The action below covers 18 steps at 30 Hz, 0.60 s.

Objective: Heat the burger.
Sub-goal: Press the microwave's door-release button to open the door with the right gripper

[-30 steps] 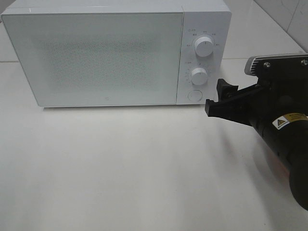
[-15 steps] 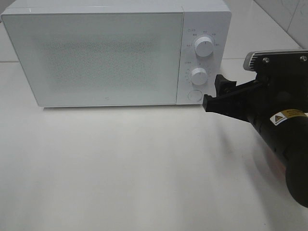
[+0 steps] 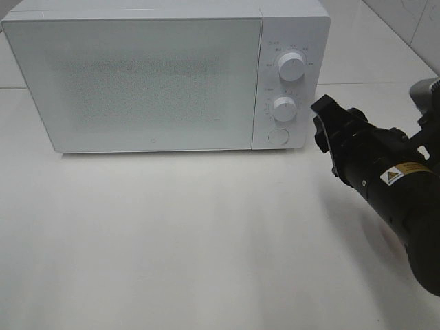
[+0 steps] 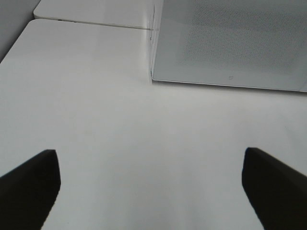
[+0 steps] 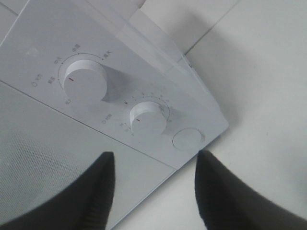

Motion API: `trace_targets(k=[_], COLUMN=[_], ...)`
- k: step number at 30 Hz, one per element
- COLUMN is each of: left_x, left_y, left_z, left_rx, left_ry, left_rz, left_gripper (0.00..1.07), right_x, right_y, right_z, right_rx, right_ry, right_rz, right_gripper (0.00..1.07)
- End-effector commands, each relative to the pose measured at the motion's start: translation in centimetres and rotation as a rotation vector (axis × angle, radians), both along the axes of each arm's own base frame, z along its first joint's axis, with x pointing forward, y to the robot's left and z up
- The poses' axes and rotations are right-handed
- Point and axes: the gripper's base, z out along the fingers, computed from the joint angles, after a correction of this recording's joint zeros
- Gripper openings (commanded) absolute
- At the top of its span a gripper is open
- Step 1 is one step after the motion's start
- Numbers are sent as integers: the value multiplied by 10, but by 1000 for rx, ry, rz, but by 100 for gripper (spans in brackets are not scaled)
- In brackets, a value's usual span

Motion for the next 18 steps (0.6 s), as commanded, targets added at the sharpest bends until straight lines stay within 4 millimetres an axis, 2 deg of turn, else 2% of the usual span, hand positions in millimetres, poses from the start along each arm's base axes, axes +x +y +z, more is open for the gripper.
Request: trace_targets(k=[1,2,4,7,15,18], left_x=[0,0,0,0,0,0], left_y=[0,0,0,0,0,0], left_z=[1,1,1,1,1,1], left_rx=[-6,-6,-6,-6,-6,-6], left_ry=[-9,-9,-9,-9,-9,-9], left_rz=[0,0,0,0,0,0], left_gripper=[98,98,98,98,98,98], right_x=[0,0,-1,-1,-4,-4], right_y=[3,3,3,3,6,7], right_z=[-2,-2,-3,-4,-10,-9], right_rx=[201,201,290,306,439,470], right_ry=[66,66,90,98,189,193], right_rz=[-47,-47,-73,-76,-112,-108], right_gripper=[33,33,24,21,0,0])
